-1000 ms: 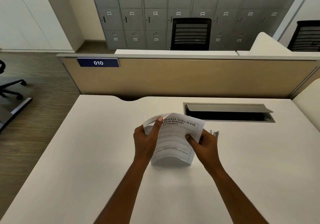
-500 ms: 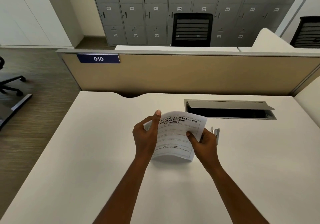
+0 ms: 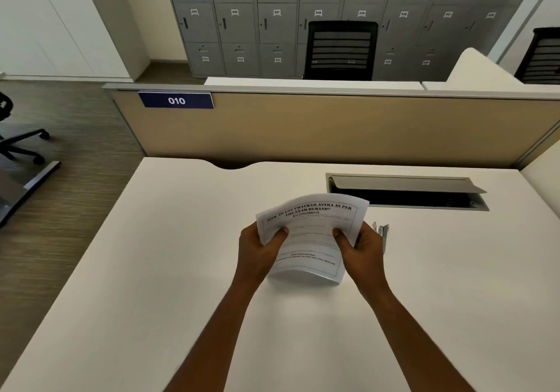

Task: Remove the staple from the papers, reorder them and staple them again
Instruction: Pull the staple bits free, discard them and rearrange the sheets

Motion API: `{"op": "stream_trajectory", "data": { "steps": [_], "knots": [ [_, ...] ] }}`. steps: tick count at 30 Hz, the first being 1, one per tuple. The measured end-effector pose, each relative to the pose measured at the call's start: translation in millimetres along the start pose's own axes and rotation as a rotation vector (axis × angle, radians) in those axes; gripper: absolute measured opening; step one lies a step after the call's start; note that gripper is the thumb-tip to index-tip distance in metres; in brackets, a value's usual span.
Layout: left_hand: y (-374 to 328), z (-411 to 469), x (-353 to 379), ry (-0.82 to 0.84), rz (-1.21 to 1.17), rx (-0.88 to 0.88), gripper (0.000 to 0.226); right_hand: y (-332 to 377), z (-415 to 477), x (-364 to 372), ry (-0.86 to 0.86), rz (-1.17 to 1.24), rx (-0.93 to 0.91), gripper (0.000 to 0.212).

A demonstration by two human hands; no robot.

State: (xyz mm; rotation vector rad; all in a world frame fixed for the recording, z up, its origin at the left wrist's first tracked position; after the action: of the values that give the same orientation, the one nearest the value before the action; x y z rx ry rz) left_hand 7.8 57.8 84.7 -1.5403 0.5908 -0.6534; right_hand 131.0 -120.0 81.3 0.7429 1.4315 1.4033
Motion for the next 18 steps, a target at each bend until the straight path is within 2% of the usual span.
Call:
{"op": "stream_trajectory", "data": {
  "steps": [5,9,12,15,18],
  "knots": [
    [1,2,1,-0.057,-0.084,-0.073,0.017,-1,2,1,-0.009,0.013,0.001,0.021],
    [16,-3,2,-0.040,-0.025,-0.106,0.021,-12,-2,4,-0.010,-0.006,0.048,0.019],
    [11,1,2,-0.034,0.026,-0.057,0.021,-3,0,1,-0.030,0.003,0.020,0.018],
    [6,5,-3,0.037,0.066,-0.005,0.014,8,4,-9,-0.066,0.067,-0.001,0.015],
    [9,1,-17,0.114,0.059,-0.049,0.014,8,9,-24,-0.131,0.225,0.069,0.020]
  ]
}}
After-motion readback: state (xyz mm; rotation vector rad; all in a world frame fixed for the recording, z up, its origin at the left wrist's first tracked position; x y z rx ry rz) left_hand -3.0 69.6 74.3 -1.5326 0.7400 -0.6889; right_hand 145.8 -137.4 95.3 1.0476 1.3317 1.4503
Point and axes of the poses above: each hand's wrist, its own z-axis towards the middle knuckle, its own x-axis out of the palm, y = z × x, the point moved 3 cm from there along z, towards the middle knuckle, and after that the axes turned 5 degrees about -z, right-handed, at the moved point
